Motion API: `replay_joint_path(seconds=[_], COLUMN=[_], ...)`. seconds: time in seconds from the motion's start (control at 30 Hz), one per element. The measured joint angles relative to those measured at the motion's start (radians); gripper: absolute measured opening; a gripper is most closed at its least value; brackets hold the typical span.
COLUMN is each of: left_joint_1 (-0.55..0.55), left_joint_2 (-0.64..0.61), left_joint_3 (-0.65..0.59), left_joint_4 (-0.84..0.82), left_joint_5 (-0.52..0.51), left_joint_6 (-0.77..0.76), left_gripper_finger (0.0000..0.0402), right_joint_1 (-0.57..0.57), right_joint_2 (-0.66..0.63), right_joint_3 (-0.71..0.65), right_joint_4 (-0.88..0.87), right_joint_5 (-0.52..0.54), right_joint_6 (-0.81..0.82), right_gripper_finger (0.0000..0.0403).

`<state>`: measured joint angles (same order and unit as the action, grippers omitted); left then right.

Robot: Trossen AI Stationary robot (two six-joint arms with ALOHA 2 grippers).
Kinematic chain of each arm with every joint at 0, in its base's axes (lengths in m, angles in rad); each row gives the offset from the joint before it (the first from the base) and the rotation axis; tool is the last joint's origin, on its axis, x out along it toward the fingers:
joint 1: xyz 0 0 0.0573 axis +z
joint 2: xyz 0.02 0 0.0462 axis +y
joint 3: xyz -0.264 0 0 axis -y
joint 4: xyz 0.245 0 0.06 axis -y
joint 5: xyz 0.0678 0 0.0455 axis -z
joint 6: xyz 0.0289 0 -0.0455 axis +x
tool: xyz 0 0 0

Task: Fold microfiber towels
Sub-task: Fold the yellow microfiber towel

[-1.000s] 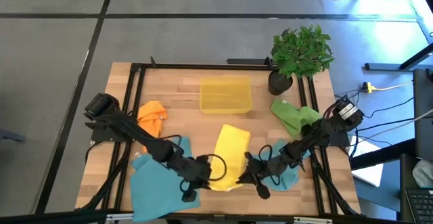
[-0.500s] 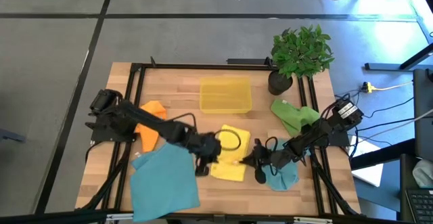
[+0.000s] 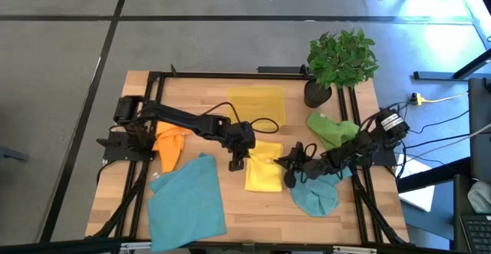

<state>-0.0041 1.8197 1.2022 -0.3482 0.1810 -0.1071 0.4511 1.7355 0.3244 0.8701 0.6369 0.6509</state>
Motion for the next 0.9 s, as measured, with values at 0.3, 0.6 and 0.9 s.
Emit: replay_joint_path(seconds=[0.3,0.6,0.9], left_joint_1=[0.061,0.091,0.087], left_joint_2=[0.093,0.083,0.079], left_joint_3=[0.0,-0.001,0.0], left_joint_4=[0.032,0.059,0.087], left_joint_5=[-0.012,-0.112,-0.164], left_joint_6=[0.039,0.035,0.032], left_gripper_finger=[0.0,0.0002,0.0063], right_joint_1=[-0.057,-0.087,-0.086], right_joint_2=[0.004,0.004,0.004], right_joint_3=[-0.002,-0.003,-0.002], right_joint_4=[-0.05,-0.058,-0.079], right_joint_5=[-0.002,0.035,0.051], right_joint_6=[0.004,0.022,0.021], right_gripper_finger=[0.0006,0.004,0.0071])
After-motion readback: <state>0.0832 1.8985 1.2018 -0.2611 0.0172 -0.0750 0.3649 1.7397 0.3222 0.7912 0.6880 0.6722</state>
